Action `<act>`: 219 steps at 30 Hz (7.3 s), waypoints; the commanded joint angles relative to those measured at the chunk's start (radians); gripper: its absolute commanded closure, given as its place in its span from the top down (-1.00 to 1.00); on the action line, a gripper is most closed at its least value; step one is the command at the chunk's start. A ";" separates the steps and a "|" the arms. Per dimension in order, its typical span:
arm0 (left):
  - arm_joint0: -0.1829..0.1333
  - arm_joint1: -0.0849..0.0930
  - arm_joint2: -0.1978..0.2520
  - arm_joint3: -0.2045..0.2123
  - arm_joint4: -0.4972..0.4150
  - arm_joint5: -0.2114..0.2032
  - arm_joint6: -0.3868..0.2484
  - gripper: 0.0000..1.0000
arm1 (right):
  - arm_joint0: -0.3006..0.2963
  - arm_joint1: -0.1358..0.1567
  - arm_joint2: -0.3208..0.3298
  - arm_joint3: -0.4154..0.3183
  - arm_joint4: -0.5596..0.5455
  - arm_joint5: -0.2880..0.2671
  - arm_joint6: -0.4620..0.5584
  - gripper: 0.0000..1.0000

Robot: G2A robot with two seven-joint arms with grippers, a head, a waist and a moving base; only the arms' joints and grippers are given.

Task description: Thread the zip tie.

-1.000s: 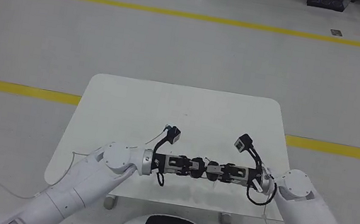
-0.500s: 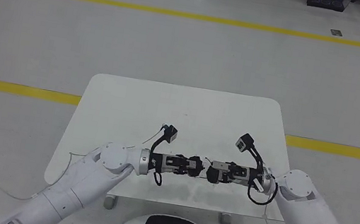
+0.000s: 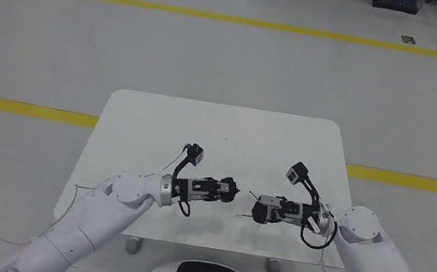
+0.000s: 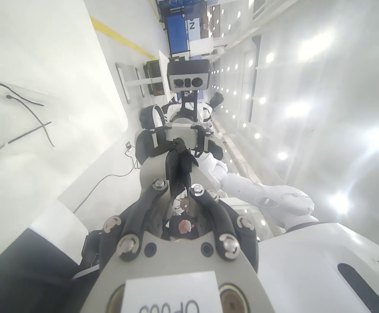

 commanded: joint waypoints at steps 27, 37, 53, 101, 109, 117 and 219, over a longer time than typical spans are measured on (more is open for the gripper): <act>0.109 0.036 -0.152 -0.094 -0.036 0.000 -0.042 -1.00 | 0.213 0.023 -0.061 -0.089 -0.692 -0.010 0.059 1.00; 0.109 0.036 -0.152 -0.094 -0.036 0.000 -0.042 -1.00 | 0.209 0.022 -0.067 -0.097 -0.701 -0.015 0.053 1.00; 0.109 0.036 -0.152 -0.094 -0.036 0.000 -0.042 -1.00 | 0.406 0.007 -0.429 -0.073 -1.132 -0.019 -0.014 1.00; 0.109 0.036 -0.152 -0.094 -0.036 0.000 -0.042 -1.00 | 0.570 -0.014 -0.833 -0.075 -1.381 -0.019 -0.211 1.00; 0.109 0.036 -0.152 -0.094 -0.036 0.000 -0.042 -1.00 | 0.564 0.000 -0.836 -0.102 -1.434 -0.019 -0.216 -0.06; 0.109 0.036 -0.152 -0.094 -0.036 0.000 -0.042 -1.00 | 0.571 -0.003 -0.869 -0.087 -1.449 -0.019 -0.258 -0.46; 0.109 0.036 -0.152 -0.094 -0.036 0.000 -0.042 -1.00 | 0.611 -0.164 -0.956 0.221 -1.403 -0.019 -0.347 -1.00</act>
